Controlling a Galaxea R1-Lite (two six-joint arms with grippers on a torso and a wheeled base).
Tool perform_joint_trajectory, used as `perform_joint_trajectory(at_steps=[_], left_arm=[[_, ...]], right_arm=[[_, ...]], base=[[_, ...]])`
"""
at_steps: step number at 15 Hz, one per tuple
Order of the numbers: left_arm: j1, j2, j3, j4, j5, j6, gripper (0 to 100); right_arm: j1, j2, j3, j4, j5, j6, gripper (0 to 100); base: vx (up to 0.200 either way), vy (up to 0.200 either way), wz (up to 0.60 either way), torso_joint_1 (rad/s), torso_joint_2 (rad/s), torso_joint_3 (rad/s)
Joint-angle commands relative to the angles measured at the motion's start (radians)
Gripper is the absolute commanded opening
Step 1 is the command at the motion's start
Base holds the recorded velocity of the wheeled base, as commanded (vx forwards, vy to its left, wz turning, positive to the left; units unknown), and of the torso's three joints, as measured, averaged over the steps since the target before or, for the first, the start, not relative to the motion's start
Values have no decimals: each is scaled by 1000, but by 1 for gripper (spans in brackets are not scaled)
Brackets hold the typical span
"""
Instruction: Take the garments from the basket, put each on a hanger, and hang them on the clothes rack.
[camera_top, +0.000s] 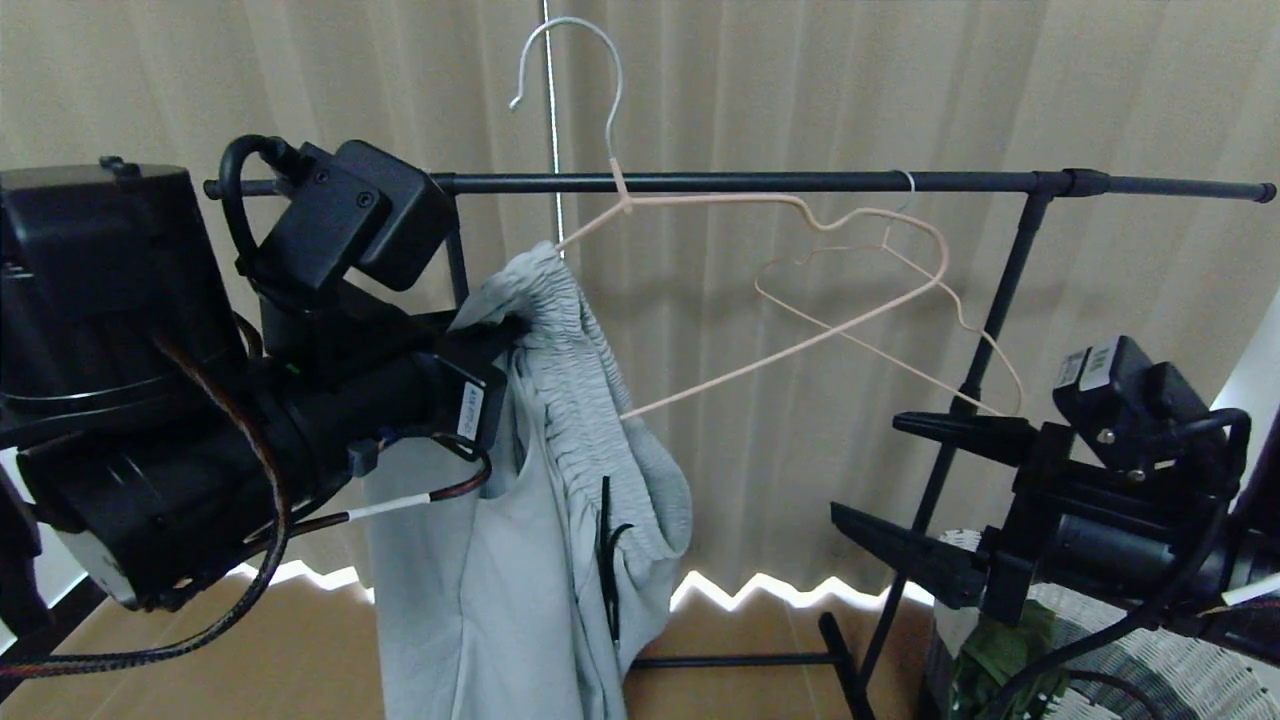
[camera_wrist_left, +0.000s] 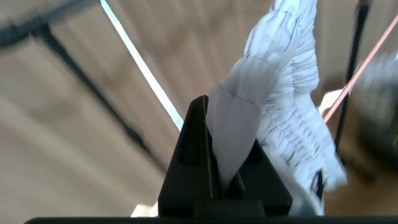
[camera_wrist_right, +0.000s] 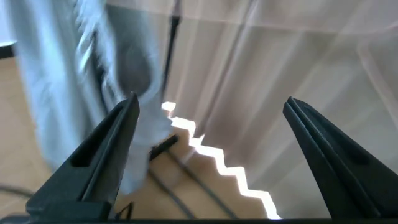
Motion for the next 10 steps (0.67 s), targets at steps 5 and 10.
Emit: perform_joint_trajectory(at_steps=[5, 10], left_arm=[[-9, -1, 3, -31, -67, 4, 0], [-23, -1, 3, -79, -85, 3, 0]], right_arm=[[69, 188, -26, -128, -6, 38, 100], [89, 260, -54, -166, -30, 76, 100]], base=[[0, 0, 0, 0, 0, 0], [0, 0, 0, 0, 0, 0]])
